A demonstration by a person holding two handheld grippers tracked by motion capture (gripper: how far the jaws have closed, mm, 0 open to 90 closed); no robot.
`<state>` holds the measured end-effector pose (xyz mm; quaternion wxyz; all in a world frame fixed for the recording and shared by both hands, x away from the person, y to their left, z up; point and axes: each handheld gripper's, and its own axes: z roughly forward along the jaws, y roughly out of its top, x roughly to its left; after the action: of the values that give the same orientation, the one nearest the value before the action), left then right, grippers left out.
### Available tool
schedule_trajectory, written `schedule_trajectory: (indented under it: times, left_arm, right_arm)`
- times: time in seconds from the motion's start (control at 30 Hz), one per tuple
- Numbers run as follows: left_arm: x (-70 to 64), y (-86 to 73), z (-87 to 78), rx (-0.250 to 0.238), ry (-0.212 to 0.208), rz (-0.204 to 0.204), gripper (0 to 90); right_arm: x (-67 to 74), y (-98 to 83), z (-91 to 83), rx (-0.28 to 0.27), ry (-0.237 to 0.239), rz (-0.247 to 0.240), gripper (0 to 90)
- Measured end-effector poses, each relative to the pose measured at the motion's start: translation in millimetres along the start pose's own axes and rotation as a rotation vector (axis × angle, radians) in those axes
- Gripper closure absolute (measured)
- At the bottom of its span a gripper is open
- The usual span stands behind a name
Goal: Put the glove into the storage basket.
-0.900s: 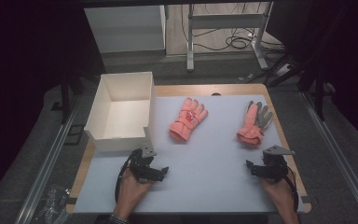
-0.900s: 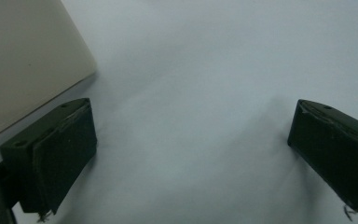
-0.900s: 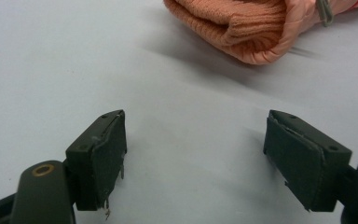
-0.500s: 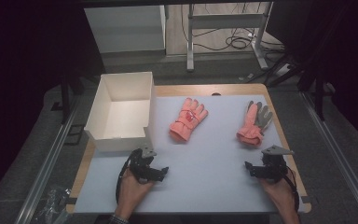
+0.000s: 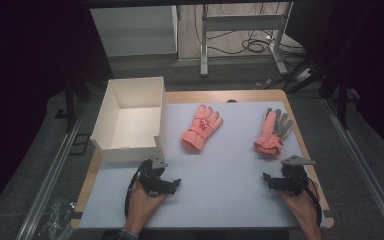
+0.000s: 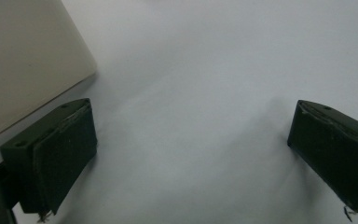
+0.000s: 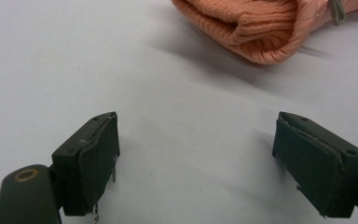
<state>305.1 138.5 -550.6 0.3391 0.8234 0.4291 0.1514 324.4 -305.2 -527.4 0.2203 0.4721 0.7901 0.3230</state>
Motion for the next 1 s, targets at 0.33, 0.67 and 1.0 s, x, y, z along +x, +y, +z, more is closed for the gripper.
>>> schedule_trajectory:
  times: [0.33, 0.67, 1.0]
  left_arm:
    - [0.0, 0.0, 0.0, 0.0, 0.0, 0.001, 1.2]
    - [0.0, 0.0, 0.0, 0.0, 0.0, 0.0, 1.2]
    - [0.0, -0.1, 0.0, 0.0, 0.0, 0.0, 1.2]
  right_arm:
    - [-9.5, 16.8, -8.6, -0.013, -0.007, 0.011, 17.8]
    - [-20.7, 37.7, -19.3, -0.019, 0.019, 0.023, 23.7]
    - [-33.8, 68.6, -17.5, -0.029, 0.025, 0.033, 27.0]
